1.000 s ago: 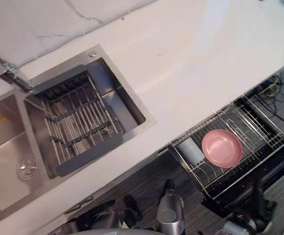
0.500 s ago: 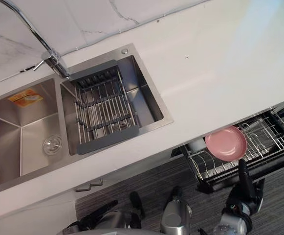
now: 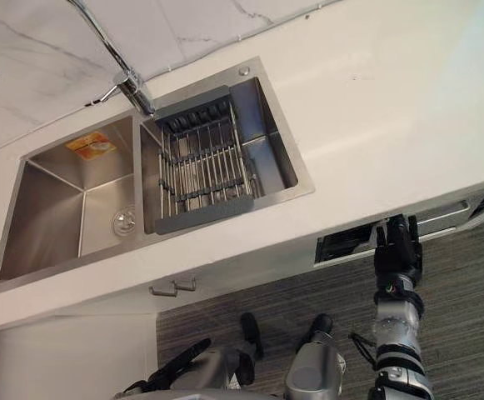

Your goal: Walk over to the sink, pick up the cup, carry it to the dishwasher, place the cup inside the dishwasher, then close the dishwasher door

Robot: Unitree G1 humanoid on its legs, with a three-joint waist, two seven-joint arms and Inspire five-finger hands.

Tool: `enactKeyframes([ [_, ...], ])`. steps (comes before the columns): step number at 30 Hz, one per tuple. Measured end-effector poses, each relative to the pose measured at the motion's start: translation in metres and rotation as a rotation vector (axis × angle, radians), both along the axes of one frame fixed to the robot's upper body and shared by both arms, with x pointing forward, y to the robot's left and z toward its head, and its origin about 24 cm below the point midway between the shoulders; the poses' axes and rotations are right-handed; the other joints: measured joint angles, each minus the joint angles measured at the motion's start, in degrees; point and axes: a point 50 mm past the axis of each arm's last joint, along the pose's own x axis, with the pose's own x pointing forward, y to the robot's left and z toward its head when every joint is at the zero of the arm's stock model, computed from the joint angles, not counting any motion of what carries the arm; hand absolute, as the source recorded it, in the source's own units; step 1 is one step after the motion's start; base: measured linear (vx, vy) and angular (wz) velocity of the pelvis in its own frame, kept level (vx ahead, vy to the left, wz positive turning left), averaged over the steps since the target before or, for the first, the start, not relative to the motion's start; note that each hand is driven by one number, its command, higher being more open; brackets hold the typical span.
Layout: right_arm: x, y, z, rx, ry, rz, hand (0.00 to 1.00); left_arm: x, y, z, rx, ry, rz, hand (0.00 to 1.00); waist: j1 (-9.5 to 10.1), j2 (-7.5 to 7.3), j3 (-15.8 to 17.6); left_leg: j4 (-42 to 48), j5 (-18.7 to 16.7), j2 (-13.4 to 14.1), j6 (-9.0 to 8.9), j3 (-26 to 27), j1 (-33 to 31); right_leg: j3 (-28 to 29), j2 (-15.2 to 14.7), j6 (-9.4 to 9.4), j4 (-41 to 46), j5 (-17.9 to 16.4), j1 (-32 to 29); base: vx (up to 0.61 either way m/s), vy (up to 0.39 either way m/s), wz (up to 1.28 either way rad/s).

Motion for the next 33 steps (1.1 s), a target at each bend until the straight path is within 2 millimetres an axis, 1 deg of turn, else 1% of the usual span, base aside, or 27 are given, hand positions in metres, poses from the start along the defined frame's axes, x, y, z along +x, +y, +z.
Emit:
enactKeyframes([
  [1,0.002,0.001,0.001,-0.008,-0.004,0.008,1.00,0.001,0.001,0.000,-0.003,-0.005,0.005,1.00,0.04,-0.10,0.2,-0.6,-0.1,0.0,-0.08,0.0,-0.1,1.1,-0.4,-0.34,2.2,0.1,-0.7,-0.12,-0.114,0.04],
  [2,0.004,0.002,0.004,-0.028,-0.007,0.014,1.00,0.002,0.001,0.000,-0.011,-0.015,0.015,1.00,0.12,-0.77,0.8,-1.7,-0.3,-0.5,-0.46,-0.4,0.1,2.7,0.0,-2.47,1.6,-1.9,-0.8,-0.08,-0.099,0.14],
  [3,0.005,0.004,0.005,-0.046,-0.007,0.027,1.00,0.003,0.001,0.000,-0.013,-0.022,0.018,1.00,0.12,-0.85,1.3,-1.7,-0.6,-0.5,-0.91,-0.5,-0.1,2.3,0.5,-2.56,0.6,-1.9,-0.8,-0.11,-0.132,0.10],
  [4,0.009,0.013,0.005,-0.110,0.020,0.095,1.00,0.005,0.003,0.001,-0.030,-0.041,0.035,1.00,0.18,-1.69,2.2,1.5,-0.7,-0.5,-0.84,-0.2,-1.2,1.7,0.7,-2.59,0.1,-1.9,-1.1,-0.09,-0.106,-0.07],
  [5,0.010,0.017,0.004,-0.134,0.037,0.122,1.00,0.005,0.004,0.001,-0.035,-0.050,0.035,1.00,0.28,-1.96,2.4,3.6,-0.8,-0.7,-0.79,-0.1,-1.3,1.7,0.9,-2.63,0.1,-1.9,-1.0,-0.07,-0.108,-0.21],
  [6,0.008,0.025,0.001,-0.187,0.072,0.185,1.00,0.005,0.003,0.001,-0.040,-0.067,0.027,1.00,0.52,-1.67,2.2,6.4,-1.7,-0.7,0.47,0.6,-1.3,1.6,2.5,-2.11,-1.3,-2.0,-0.8,0.02,-0.084,-0.29],
  [7,0.006,0.032,-0.001,-0.233,0.089,0.236,1.00,0.005,-0.001,0.001,-0.052,-0.080,0.025,1.00,1.15,-0.37,1.5,6.2,-3.6,1.0,0.53,1.0,-1.2,2.9,2.1,-3.86,7.3,-3.6,-2.7,0.03,-0.075,-0.13],
  [8,0.002,0.040,-0.006,-0.244,0.104,0.263,1.00,0.008,0.004,0.002,-0.034,-0.095,0.019,1.00,0.75,-3.20,2.4,6.8,-3.5,-0.6,0.61,1.2,-1.2,6.6,-0.3,-3.99,11.4,-6.4,-2.9,0.02,-0.131,0.27],
  [9,-0.005,0.049,-0.016,-0.262,0.139,0.296,1.00,0.012,0.014,0.003,-0.009,-0.116,0.026,1.00,0.64,-3.93,2.7,6.7,-2.5,-1.2,0.01,1.0,-0.8,7.3,-0.5,-3.49,9.9,-9.3,-1.9,-0.02,-0.208,0.64],
  [10,-0.017,0.054,-0.029,-0.285,0.200,0.327,1.00,0.010,0.012,0.003,-0.015,-0.107,0.018,1.00,0.66,-4.04,2.5,5.7,-2.5,-0.3,-0.04,1.2,-1.2,5.1,0.4,-3.58,7.8,-8.9,-1.2,-0.03,-0.193,0.61],
  [11,-0.024,0.056,-0.035,-0.293,0.230,0.340,1.00,0.007,0.011,0.001,-0.021,-0.096,0.018,1.00,0.88,-3.95,2.4,5.1,-2.3,0.1,-0.20,1.2,-0.6,4.8,0.8,-3.24,7.6,-8.6,-1.0,0.02,-0.168,0.44],
  [12,-0.040,0.066,-0.052,-0.285,0.296,0.369,1.00,0.005,0.008,0.001,-0.035,-0.097,0.037,1.00,1.35,-4.13,2.4,2.4,-0.9,0.3,-1.36,1.5,0.8,4.4,1.6,-3.40,7.3,-8.7,-0.9,0.03,-0.080,0.18],
  [15,-0.060,0.081,-0.075,-0.248,0.386,0.400,1.00,0.002,0.010,0.000,-0.028,-0.096,0.039,1.00,1.19,-4.59,2.4,-0.2,0.3,0.6,-1.92,1.9,1.9,4.5,2.5,-3.38,6.5,-8.7,-0.9,0.03,-0.090,-0.08],
  [16,-0.074,0.083,-0.086,-0.257,0.451,0.419,1.00,0.000,0.013,0.000,-0.018,-0.091,0.039,1.00,0.89,-5.27,2.1,-0.7,0.4,0.8,-1.91,3.1,2.7,5.2,2.9,-3.39,6.4,-8.7,-0.7,0.07,-0.048,-0.25],
  [17,-0.080,0.083,-0.090,-0.263,0.477,0.425,1.00,-0.001,0.015,0.000,-0.014,-0.090,0.038,1.00,0.77,-5.63,2.0,-0.7,0.4,0.9,-1.92,3.5,3.0,5.5,3.0,-3.40,6.4,-8.7,-0.6,0.10,-0.035,-0.32],
  [19,-0.099,0.085,-0.103,-0.268,0.561,0.446,1.00,-0.004,0.021,0.000,0.002,-0.088,0.031,1.00,-0.12,-7.68,1.4,-0.8,0.2,0.9,-1.89,4.3,4.1,6.1,3.0,-3.45,6.0,-8.6,0.1,0.12,-0.004,-0.21],
  [20,-0.109,0.085,-0.109,-0.263,0.606,0.448,1.00,-0.007,0.026,0.000,0.014,-0.081,0.024,1.00,-0.46,-9.02,0.7,-1.0,0.0,0.9,-1.86,4.7,4.4,6.5,3.0,-3.48,5.7,-8.4,0.1,0.12,0.016,-0.14],
  [22,-0.123,0.086,-0.118,-0.250,0.675,0.443,1.00,-0.008,0.034,0.000,0.033,-0.079,0.012,1.00,-0.38,-10.58,-0.1,-1.7,-0.3,0.6,-1.58,5.8,5.2,7.4,3.0,-3.45,5.6,-8.0,0.2,0.12,0.049,-0.21],
  [23,-0.129,0.087,-0.123,-0.243,0.707,0.443,1.00,-0.008,0.038,0.001,0.041,-0.081,0.010,1.00,-0.36,-11.90,0.0,-2.0,-0.5,0.3,-1.26,6.3,5.6,7.8,2.7,-3.18,5.5,-7.8,0.2,0.10,0.066,-0.19],
  [24,-0.131,0.087,-0.124,-0.241,0.725,0.445,1.00,-0.008,0.041,0.002,0.045,-0.082,0.008,1.00,-0.34,-12.30,0.0,-2.1,-0.6,0.1,-1.13,6.5,5.8,8.0,2.6,-3.00,5.5,-7.8,0.2,0.08,0.082,-0.13],
  [26,-0.141,0.091,-0.133,-0.243,0.809,0.459,1.00,-0.009,0.046,0.002,0.050,-0.078,0.012,1.00,-0.25,-13.80,-0.4,-2.6,-1.1,-0.8,-0.46,6.8,6.1,8.3,1.8,-2.12,5.4,-7.5,0.2,0.07,0.108,-0.03],
  [27,-0.144,0.093,-0.135,-0.243,0.831,0.463,1.00,-0.009,0.047,0.002,0.048,-0.076,0.010,1.00,-0.25,-14.01,-0.6,-2.6,-1.2,-1.1,-0.25,6.8,6.2,8.3,1.5,-1.81,5.4,-7.5,0.3,0.07,0.126,0.06],
  [29,-0.151,0.091,-0.141,-0.229,0.915,0.452,1.00,-0.011,0.047,0.002,0.039,-0.069,0.007,1.00,-0.10,-14.43,-0.7,-2.9,-2.3,-2.2,0.51,6.8,6.7,8.3,0.1,-0.45,6.2,-7.4,1.0,0.07,0.134,0.09],
  [30,-0.153,0.091,-0.142,-0.219,0.935,0.446,1.00,-0.011,0.047,0.002,0.038,-0.066,0.006,1.00,-0.04,-14.54,-0.8,-3.3,-2.6,-2.5,0.50,6.7,7.0,8.4,-0.2,-0.12,6.7,-7.4,1.1,0.08,0.159,0.08],
  [31,-0.154,0.091,-0.145,-0.197,0.972,0.437,1.00,-0.012,0.048,0.002,0.035,-0.062,0.004,1.00,0.11,-14.70,-0.7,-3.9,-2.7,-3.0,0.74,6.4,7.7,9.1,-0.9,1.12,8.1,-7.0,0.9,0.06,0.126,0.07],
  [32,-0.155,0.091,-0.146,-0.188,0.990,0.436,1.00,-0.012,0.048,0.002,0.034,-0.060,0.002,1.00,0.10,-14.78,-0.7,-3.9,-2.8,-3.1,0.92,6.2,8.0,9.7,-1.1,1.62,8.6,-6.7,0.9,0.10,0.139,0.17],
  [33,-0.156,0.092,-0.149,-0.163,1.030,0.429,1.00,-0.012,0.050,0.002,0.037,-0.056,-0.010,1.00,0.09,-15.07,-0.5,-3.9,-3.2,-3.2,1.43,5.3,8.8,11.9,-1.3,3.16,10.3,-5.8,0.9,0.07,0.065,0.13],
])
